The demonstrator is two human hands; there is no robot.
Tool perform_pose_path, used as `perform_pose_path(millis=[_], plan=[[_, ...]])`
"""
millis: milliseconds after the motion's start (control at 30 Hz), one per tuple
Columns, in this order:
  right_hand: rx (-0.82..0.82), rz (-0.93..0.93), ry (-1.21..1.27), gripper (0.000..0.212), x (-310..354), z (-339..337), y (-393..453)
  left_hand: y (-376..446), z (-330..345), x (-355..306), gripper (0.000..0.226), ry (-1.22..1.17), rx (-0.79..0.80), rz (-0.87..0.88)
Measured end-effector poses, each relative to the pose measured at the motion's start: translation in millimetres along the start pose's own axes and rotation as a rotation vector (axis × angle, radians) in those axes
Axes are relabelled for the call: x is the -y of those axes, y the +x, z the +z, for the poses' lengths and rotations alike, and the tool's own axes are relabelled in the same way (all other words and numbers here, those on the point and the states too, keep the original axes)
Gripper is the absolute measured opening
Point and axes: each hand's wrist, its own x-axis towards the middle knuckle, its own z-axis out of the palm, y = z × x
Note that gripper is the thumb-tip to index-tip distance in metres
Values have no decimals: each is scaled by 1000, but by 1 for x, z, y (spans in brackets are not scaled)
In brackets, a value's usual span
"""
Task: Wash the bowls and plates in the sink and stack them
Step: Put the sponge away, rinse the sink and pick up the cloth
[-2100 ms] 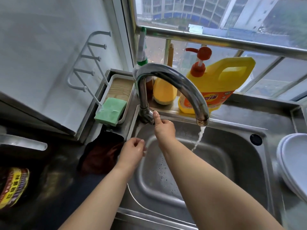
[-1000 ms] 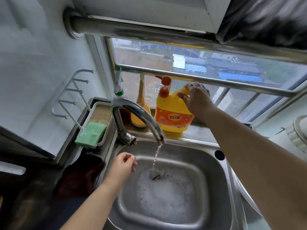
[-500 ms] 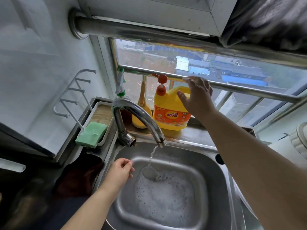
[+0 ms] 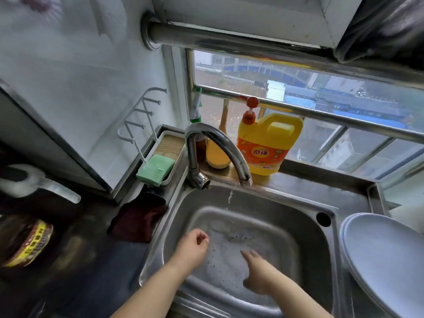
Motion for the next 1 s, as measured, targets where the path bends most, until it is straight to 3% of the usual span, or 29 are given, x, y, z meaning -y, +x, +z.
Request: perform_pose_path(millis=[100, 200, 267, 400, 467, 567, 667, 767, 833, 900, 967, 1000], plan=[[-120, -131, 36, 64, 12, 0, -2, -3, -19, 7, 8, 107, -152, 63], [-221, -181, 101, 52, 26, 0, -6, -1, -52, 21, 28, 280, -518, 129], [-274, -240, 139, 47, 39, 0, -11, 4, -77, 31, 41, 412, -670, 92], [-353, -325, 206, 39, 67, 7, -13, 17, -110, 56, 71, 607, -482, -101], [-384, -320, 280, 35, 81, 15, -13, 22, -117, 66, 60, 684, -437, -85], [-410, -292, 403, 31, 96, 25, -13, 25, -126, 65, 33, 751, -469, 34], [-504, -348, 440, 39, 112, 25, -19, 21, -133, 50, 25, 567, -461, 211], [-709, -494, 338, 66, 130, 17, -28, 6, -133, 26, 23, 428, -261, 437], [-829, -497, 212, 78, 139, 8, -33, 1, -129, 12, 26, 402, -110, 575], [-940, -437, 127, 68, 141, 0, -30, 0, -123, 0, 29, 345, 35, 662], [-1037, -340, 142, 37, 131, -9, -30, -1, -115, -9, 29, 307, 129, 724], [-1001, -297, 205, 23, 126, -13, -34, -1, -111, -11, 28, 279, 137, 738]])
